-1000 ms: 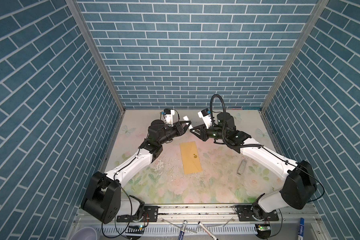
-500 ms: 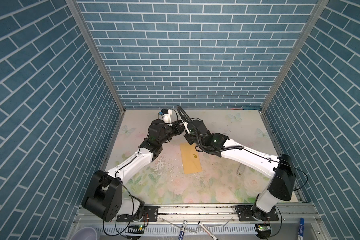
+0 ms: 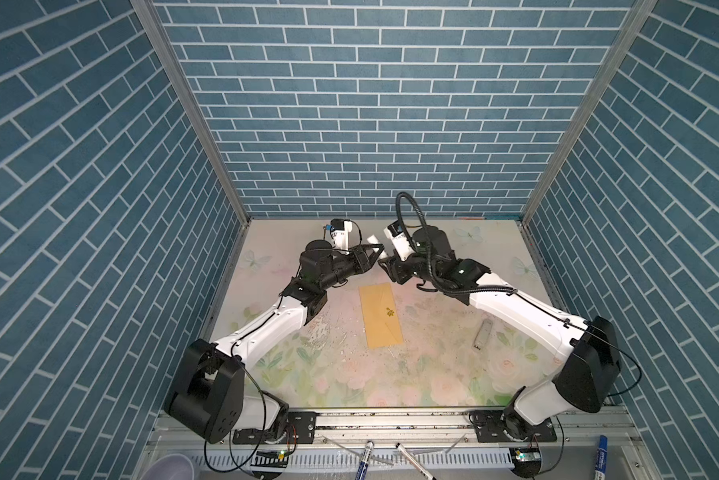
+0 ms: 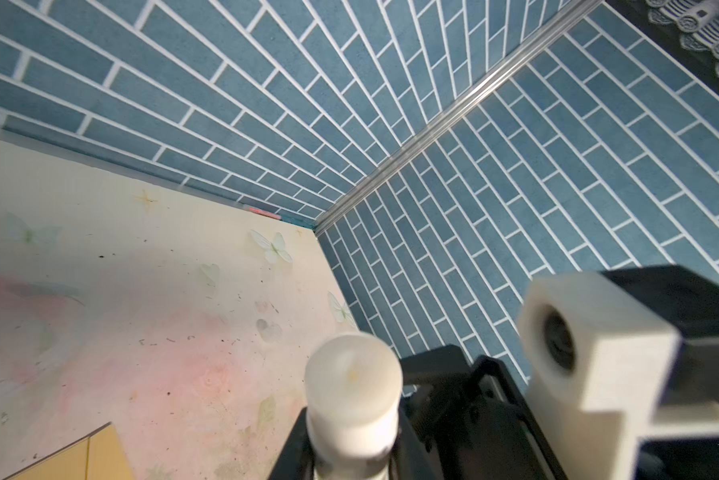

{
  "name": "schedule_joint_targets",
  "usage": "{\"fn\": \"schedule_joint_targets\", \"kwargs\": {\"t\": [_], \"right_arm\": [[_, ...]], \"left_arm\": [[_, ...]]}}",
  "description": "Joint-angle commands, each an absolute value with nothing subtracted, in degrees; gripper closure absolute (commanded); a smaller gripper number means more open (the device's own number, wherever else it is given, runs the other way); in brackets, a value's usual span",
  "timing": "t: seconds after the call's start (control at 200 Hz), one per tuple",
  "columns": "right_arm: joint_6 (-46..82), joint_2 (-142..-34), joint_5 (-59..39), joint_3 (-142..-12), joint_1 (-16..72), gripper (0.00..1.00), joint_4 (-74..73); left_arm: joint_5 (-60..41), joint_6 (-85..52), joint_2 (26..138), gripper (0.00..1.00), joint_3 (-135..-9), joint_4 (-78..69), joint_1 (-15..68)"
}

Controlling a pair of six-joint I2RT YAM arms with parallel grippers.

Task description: Place the letter into the envelope and seal it

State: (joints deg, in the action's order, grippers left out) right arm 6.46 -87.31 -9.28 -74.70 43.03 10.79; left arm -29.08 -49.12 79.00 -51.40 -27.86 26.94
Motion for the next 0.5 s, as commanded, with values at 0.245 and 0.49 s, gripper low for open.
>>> {"fn": "schedule_joint_targets", "kwargs": {"t": [0.245,0.49], "right_arm": [[17.36,-86.56,-43.21,-69.09,35.67,0.48,0.26],[18.04,-87.81,-45.48,-69.34,35.33,0.56,-0.32]], "left_arm": [[-31.99,-48.9,77.38,1.0,-53.35,-29.18,26.55],[-32.08,-49.11,77.29,1.0,-53.44,-29.27,26.6]]}}
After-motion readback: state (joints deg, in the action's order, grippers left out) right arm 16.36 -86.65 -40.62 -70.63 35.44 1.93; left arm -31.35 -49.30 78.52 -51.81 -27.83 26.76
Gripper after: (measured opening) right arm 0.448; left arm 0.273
